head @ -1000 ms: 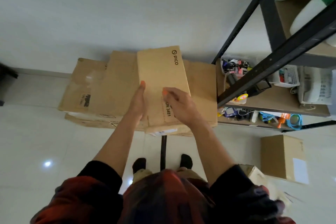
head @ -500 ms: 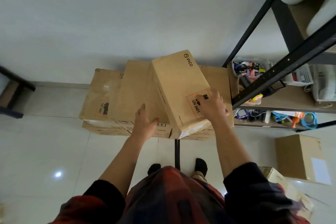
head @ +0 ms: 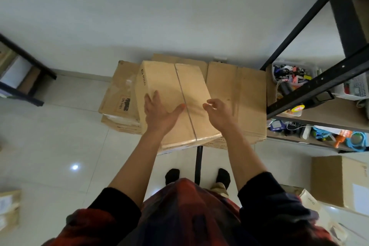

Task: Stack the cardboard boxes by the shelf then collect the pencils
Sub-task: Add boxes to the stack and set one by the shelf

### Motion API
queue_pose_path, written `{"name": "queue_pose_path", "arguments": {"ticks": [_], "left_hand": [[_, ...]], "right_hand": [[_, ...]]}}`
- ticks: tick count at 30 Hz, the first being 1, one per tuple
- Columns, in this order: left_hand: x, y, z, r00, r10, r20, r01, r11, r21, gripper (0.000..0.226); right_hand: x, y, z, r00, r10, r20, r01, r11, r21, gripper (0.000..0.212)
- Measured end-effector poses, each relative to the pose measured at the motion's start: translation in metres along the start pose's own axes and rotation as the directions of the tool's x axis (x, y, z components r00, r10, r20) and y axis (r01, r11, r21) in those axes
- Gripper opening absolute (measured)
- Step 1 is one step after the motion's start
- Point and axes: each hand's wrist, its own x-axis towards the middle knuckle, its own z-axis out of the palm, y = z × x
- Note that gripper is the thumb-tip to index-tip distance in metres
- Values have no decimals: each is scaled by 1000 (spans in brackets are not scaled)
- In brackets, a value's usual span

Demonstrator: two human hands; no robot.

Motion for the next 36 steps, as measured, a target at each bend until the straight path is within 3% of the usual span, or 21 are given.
{"name": "queue_pose_path", "arguments": {"ticks": [4,7,16,23,27,31,34,36], "left_hand": [[7,-41,-24,993,-121,-1,119,971,-208,125],[11,-51,-26,984,-177,27,177,947,-266,121],[21,15,27,1000,-20,21,23,983,-181,108],[19,62,92,970,125,208,-77,971,-226,102],[7,76,124,907,209,366,-158,974,-162,97],[-3,74,149,821,218,528,-256,967,-1,109],[-5,66,163,795,207,569,-363,916,173,114],[-3,61,169,797,219,563,-395,894,211,117]], "right_hand": [[3,13,22,969,149,196,-126,984,-124,77],[1,19,31,964,160,213,-130,980,-147,89],[-12,41,-34,994,107,3,-107,991,79,81],[-12,77,-99,971,135,-200,-117,988,101,73],[-6,101,-123,961,177,-214,-178,984,11,82],[-7,127,-128,966,243,-92,-257,947,-195,96],[-9,143,-128,964,261,44,-222,889,-400,125],[-6,149,-131,969,239,63,-178,853,-490,132]]}}
